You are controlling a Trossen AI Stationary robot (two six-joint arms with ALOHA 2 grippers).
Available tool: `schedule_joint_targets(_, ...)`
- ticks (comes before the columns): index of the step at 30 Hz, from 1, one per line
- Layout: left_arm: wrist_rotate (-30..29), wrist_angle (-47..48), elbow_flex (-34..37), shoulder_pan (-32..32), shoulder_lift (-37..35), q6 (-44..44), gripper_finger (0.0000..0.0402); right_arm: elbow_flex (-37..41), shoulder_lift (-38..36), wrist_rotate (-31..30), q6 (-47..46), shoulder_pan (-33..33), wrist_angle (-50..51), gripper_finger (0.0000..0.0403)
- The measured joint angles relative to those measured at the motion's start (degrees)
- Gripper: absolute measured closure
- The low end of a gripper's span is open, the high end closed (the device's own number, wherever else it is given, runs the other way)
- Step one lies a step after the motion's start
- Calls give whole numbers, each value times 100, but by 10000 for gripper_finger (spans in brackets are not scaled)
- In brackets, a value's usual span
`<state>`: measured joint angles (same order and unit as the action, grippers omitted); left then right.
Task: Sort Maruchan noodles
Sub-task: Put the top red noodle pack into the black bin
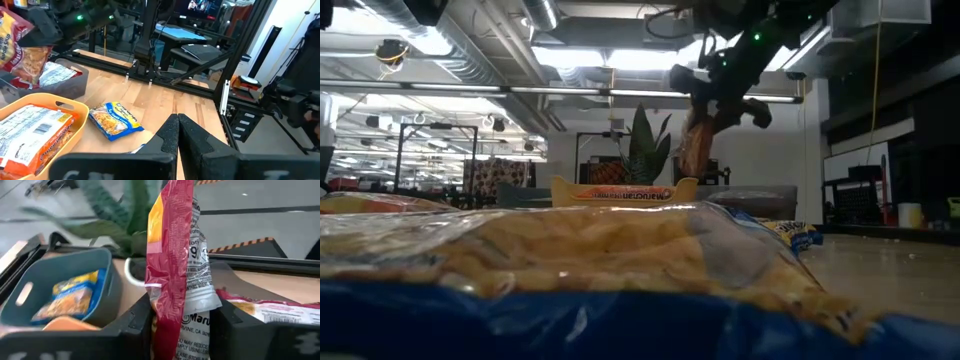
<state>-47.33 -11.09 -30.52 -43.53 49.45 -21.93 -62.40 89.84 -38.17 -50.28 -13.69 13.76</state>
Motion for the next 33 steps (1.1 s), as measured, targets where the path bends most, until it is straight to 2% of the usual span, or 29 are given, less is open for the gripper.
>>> schedule_joint_targets(8, 0, 3, 0, 0, 0, 2, 401, 27, 118, -481, -660, 4, 35, 293)
schedule_joint_targets(17, 2, 2, -2, 0, 2, 2, 402, 25, 435, -475, -1693, -26, 230, 292)
schedule_joint_targets(29, 0, -4, -2, -2, 2, -2, 401, 27, 685, -206, -2025, -195, 273, 292)
schedule_joint_targets(33, 2, -5, -2, -2, 2, -2, 401, 27, 685, 148, -1972, -324, 271, 288)
